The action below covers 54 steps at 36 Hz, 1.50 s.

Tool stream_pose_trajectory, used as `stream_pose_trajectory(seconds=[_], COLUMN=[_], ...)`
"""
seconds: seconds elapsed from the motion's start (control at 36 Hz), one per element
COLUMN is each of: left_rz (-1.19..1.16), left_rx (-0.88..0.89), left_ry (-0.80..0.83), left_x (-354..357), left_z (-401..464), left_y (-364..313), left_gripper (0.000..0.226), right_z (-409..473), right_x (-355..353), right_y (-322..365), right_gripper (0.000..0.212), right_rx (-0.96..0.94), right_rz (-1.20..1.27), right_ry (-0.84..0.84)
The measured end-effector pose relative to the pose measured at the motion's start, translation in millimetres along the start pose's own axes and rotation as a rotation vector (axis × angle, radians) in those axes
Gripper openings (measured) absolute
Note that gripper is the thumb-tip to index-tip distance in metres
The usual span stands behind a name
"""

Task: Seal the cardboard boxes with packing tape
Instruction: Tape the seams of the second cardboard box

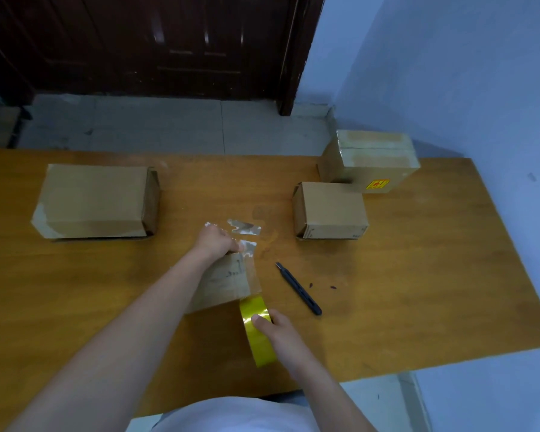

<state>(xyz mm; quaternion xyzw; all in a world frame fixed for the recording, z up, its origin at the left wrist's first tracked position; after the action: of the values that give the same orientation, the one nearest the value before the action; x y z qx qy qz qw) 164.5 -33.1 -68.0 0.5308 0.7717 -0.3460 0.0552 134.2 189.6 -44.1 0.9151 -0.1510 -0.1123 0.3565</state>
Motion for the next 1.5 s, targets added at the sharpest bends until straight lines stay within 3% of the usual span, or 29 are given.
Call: stream_pose_trajectory(seconds=[0.11,0.5,0.67,0.75,0.86,0.94,1.06,1.17,1.22,1.33,1.5], left_rz=[0.063,0.071,0.132,0.182,0.093,0.062,0.115,0.233,0.296,0.500,0.597], left_rx=[-0.138,-0.261,-0.181,-0.131,0.192,0.457,0.621,0.680,0.684,0.637,0.595], left_ry=[0.005,0.065,-0.019,-0.111,-0.473,-0.607,-0.567,-0.455,-0.446,-0.450,-0.442], left_x=[-2,-1,6,4,0,-2,5,16,20,27,32], left_z=[1,3,3,2,-20,-43,-57,-64,-65,-68,-71], left_y=[-3,3,4,5,9,17,41,66,73,79,85], left_gripper=[0.027,0.040,0.040,0.027,0.012,0.007,0.004,0.045,0.053,0.064,0.074], right_z=[4,8,8,7,5,1,-1,6,10,0,-5], right_x=[0,-2,1,2,1,5,9,16,16,14,13], right_y=[2,2,4,2,3,6,12,11,9,23,13], right_gripper=[0.063,0.063,0.062,0.063,0.059,0.060,0.063,0.085,0.073,0.023,0.024], right_rx=[0.000,0.005,-0.001,-0.003,-0.013,-0.019,-0.045,-0.084,-0.085,-0.111,-0.113], right_rz=[0.028,0.127,0.122,0.142,0.133,0.137,0.167,0.149,0.140,0.122,-0.010], right_ry=[0.001,0.007,-0.001,-0.004,-0.014,-0.046,-0.078,-0.098,-0.103,-0.080,-0.079])
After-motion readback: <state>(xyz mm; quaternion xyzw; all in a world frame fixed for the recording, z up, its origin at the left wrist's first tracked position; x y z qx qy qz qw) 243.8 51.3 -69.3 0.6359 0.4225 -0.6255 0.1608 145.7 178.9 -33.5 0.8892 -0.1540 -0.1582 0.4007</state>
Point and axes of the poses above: each hand's wrist, its own z-axis towards the middle knuckle, its own x-axis out of the palm, y = z × x, the point moved 2 cm from there along z, towards the middle knuckle, and after that the axes turned 8 degrees about -x, right-handed, at the moved point
